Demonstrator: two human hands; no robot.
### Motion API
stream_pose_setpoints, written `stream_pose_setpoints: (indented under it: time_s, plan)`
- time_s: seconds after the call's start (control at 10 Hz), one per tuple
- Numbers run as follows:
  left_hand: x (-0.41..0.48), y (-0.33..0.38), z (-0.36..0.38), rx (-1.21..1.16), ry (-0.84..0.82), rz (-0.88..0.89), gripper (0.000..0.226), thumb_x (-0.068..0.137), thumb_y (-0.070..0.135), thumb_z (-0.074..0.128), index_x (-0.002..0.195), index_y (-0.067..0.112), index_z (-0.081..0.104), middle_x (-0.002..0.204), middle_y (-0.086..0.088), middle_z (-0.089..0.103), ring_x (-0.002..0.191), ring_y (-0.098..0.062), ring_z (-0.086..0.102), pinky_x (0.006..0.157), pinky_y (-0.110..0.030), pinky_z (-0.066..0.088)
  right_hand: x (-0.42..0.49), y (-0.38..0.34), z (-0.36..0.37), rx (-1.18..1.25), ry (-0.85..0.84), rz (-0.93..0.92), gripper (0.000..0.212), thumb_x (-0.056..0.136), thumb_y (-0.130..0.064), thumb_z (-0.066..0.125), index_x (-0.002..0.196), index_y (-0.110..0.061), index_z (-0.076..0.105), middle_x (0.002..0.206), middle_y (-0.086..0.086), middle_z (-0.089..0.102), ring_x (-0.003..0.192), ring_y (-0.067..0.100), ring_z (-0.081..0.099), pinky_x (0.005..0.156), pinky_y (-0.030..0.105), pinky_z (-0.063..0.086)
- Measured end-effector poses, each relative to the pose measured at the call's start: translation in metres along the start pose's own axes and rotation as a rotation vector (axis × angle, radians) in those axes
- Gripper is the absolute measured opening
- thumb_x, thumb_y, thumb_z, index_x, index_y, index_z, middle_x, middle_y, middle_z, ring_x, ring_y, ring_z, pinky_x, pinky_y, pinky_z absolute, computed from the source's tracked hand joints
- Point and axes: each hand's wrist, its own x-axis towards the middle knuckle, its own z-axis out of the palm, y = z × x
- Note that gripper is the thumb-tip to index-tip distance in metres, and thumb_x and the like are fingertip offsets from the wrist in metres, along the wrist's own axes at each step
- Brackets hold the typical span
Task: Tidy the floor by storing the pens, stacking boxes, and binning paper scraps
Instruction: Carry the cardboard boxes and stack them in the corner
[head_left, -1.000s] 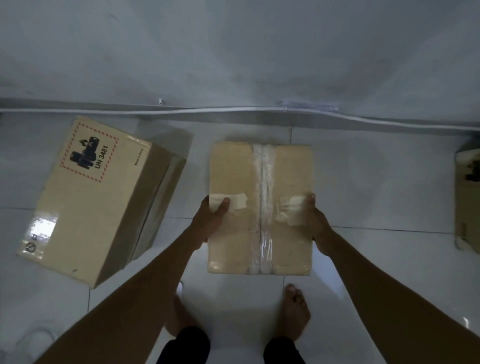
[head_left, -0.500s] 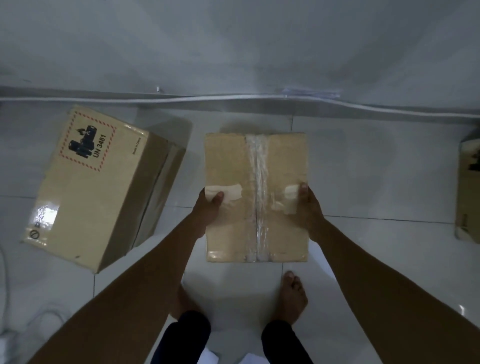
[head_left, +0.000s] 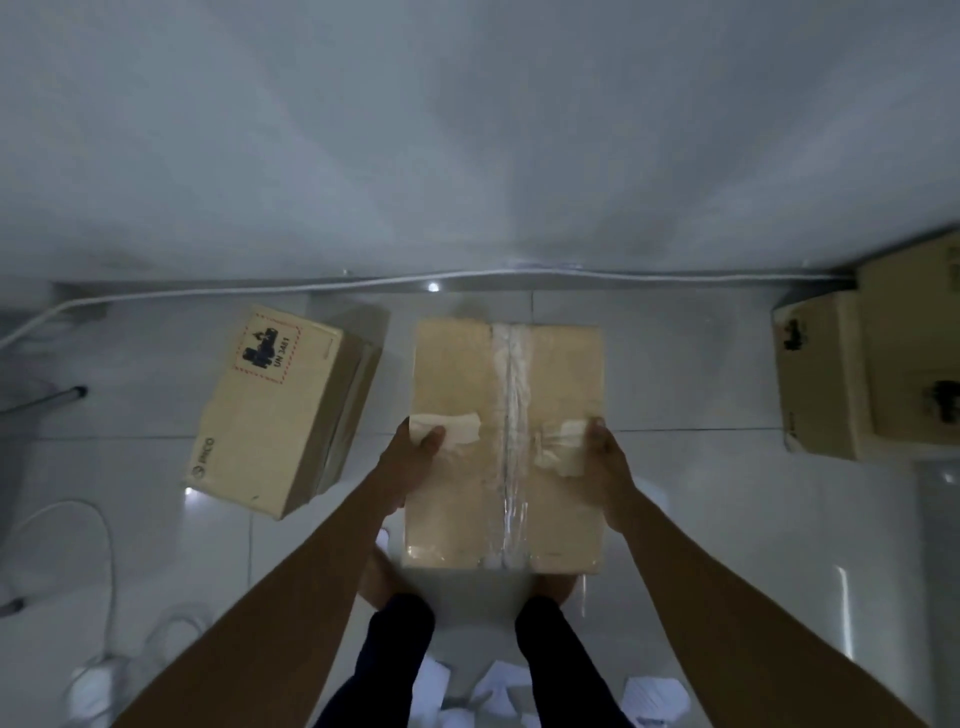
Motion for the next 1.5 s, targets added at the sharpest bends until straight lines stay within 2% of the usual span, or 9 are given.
stream_pose_setpoints:
  time_s: [0.2, 0.6, 0.7, 0.8, 1.0, 1.1, 1.2, 1.4, 1.5]
  plan:
    - [-0.115, 0.029, -0.006, 0.046, 0.0, 0.065, 0.05, 0.095, 0.04, 0.049, 0.137, 0.013, 0.043, 0.132, -0.017, 0.054, 0.119, -0.036, 0.054, 0.099, -0.054, 0.045, -0.113, -0.041, -0.037, -0.118, 0.135, -0.069, 0.057, 0.099, -0.054, 0.022, 0.141, -0.023, 0.045, 0.14, 0.013, 0.051, 0.124, 0.036, 0.05, 0.104, 0.048, 0.042]
    - [-0.29, 0.111, 0.006, 0.131, -0.083, 0.113, 0.055, 0.091, 0.055, 0.046, 0.137, 0.024, 0.043, 0.13, -0.01, 0.053, 0.115, -0.034, 0.053, 0.079, -0.058, 0.053, -0.276, -0.103, -0.152, -0.167, 0.254, -0.166, 0.067, 0.098, -0.058, 0.018, 0.132, -0.014, 0.055, 0.126, 0.021, 0.059, 0.112, 0.038, 0.056, 0.096, 0.043, 0.042]
    - [-0.31, 0.129, 0.001, 0.175, -0.082, 0.137, 0.058, 0.089, 0.06, 0.047, 0.137, 0.027, 0.042, 0.13, -0.009, 0.053, 0.114, -0.034, 0.054, 0.073, -0.053, 0.054, -0.3, -0.119, -0.167, -0.162, 0.254, -0.209, 0.074, 0.094, -0.062, 0.012, 0.116, -0.011, 0.061, 0.11, 0.022, 0.062, 0.1, 0.034, 0.059, 0.088, 0.038, 0.043]
    - [-0.326, 0.145, -0.003, 0.197, -0.077, 0.16, 0.063, 0.083, 0.067, 0.048, 0.135, 0.031, 0.043, 0.125, -0.005, 0.054, 0.106, -0.032, 0.056, 0.061, -0.041, 0.055, -0.318, -0.135, -0.178, -0.177, 0.267, -0.252, 0.072, 0.096, -0.06, 0.012, 0.12, -0.012, 0.06, 0.112, 0.023, 0.062, 0.097, 0.032, 0.06, 0.079, 0.033, 0.036]
    - [-0.345, 0.168, -0.003, 0.179, -0.038, 0.312, 0.053, 0.075, 0.076, 0.049, 0.122, 0.053, 0.042, 0.108, 0.012, 0.061, 0.087, -0.013, 0.064, 0.049, -0.023, 0.049, -0.342, -0.156, -0.2, -0.182, 0.354, -0.374, 0.069, 0.098, -0.055, 0.012, 0.096, -0.01, 0.065, 0.089, 0.02, 0.061, 0.078, 0.03, 0.059, 0.072, 0.035, 0.042]
    - [-0.348, 0.178, 0.003, 0.113, -0.056, 0.482, 0.049, 0.082, 0.063, 0.053, 0.125, 0.043, 0.043, 0.113, 0.007, 0.064, 0.083, -0.006, 0.065, 0.054, -0.023, 0.055, -0.352, -0.168, -0.209, -0.173, 0.366, -0.393, 0.07, 0.097, -0.057, 0.011, 0.099, -0.011, 0.064, 0.091, 0.02, 0.062, 0.083, 0.029, 0.06, 0.076, 0.035, 0.042]
    - [-0.351, 0.183, 0.006, 0.001, -0.086, 0.551, 0.055, 0.084, 0.056, 0.058, 0.133, 0.037, 0.04, 0.125, 0.0, 0.06, 0.099, -0.017, 0.064, 0.081, -0.038, 0.056, -0.36, -0.175, -0.214, -0.137, 0.394, -0.382, 0.076, 0.092, -0.065, 0.01, 0.084, -0.01, 0.062, 0.084, 0.017, 0.058, 0.08, 0.026, 0.059, 0.076, 0.038, 0.044]
    - [-0.358, 0.187, 0.021, -0.079, -0.168, 0.546, 0.063, 0.088, 0.049, 0.057, 0.144, 0.038, 0.028, 0.137, -0.002, 0.052, 0.117, -0.027, 0.057, 0.097, -0.053, 0.048, -0.371, -0.169, -0.22, -0.055, 0.556, -0.321, 0.073, 0.098, -0.057, 0.023, 0.123, 0.006, 0.053, 0.118, 0.026, 0.06, 0.103, 0.036, 0.061, 0.085, 0.043, 0.049]
    - [-0.365, 0.187, 0.038, -0.061, -0.206, 0.543, 0.057, 0.092, 0.046, 0.053, 0.143, 0.037, 0.03, 0.136, -0.001, 0.053, 0.115, -0.026, 0.057, 0.095, -0.054, 0.049, -0.377, -0.162, -0.234, -0.037, 0.586, -0.289, 0.072, 0.098, -0.056, 0.024, 0.131, 0.003, 0.049, 0.128, 0.025, 0.056, 0.115, 0.038, 0.056, 0.094, 0.044, 0.044]
